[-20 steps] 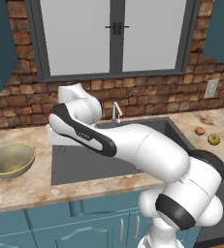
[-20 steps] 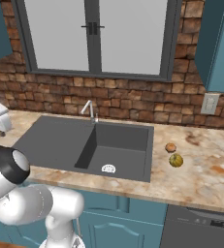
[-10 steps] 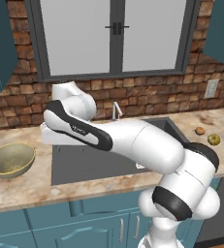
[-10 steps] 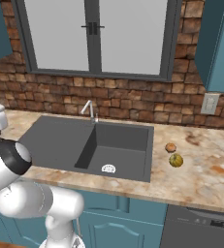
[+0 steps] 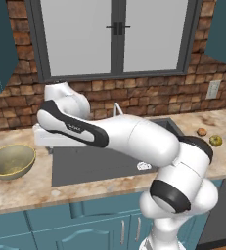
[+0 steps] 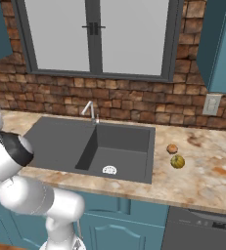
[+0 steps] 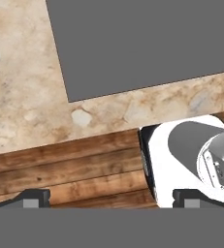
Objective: Remove the tangerine and squash from the sink. Then move the bowl and cup from the counter to the sink for washing.
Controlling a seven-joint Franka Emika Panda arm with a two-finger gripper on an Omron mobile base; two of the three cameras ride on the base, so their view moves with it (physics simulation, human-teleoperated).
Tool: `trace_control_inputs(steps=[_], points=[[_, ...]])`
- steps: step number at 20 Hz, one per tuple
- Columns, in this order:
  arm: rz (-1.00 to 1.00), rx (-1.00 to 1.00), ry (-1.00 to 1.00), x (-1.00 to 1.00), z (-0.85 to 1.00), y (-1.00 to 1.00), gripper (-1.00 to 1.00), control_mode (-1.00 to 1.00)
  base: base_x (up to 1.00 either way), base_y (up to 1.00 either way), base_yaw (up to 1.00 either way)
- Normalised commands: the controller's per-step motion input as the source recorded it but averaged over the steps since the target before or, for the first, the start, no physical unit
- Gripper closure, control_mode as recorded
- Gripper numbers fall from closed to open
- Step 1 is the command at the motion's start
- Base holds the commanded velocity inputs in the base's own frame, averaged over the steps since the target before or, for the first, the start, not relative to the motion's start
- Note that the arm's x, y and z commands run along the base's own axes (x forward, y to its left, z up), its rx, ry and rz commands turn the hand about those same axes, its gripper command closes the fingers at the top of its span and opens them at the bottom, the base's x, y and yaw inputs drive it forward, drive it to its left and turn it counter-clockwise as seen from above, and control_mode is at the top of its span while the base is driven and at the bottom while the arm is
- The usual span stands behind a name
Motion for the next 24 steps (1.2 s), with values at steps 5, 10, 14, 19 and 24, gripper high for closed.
trace_control_inputs(steps=[5,10,14,19,24], points=[[0.0,0.0,-0.01,0.11,-0.11,0.23,-1.0,-1.0,0.0,0.0,0.0],[0.0,0.01,0.0,0.16,-0.12,0.19,-1.0,-1.0,0.0,0.0,0.0],[0.0,0.02,0.0,0.19,-0.13,0.16,-1.0,-1.0,0.0,0.0,0.0],[0.0,0.04,-0.01,0.19,-0.16,0.16,-1.0,-1.0,0.0,0.0,0.0],[0.0,0.04,-0.05,0.17,-0.18,0.17,-1.0,-1.0,0.0,0.0,0.0]])
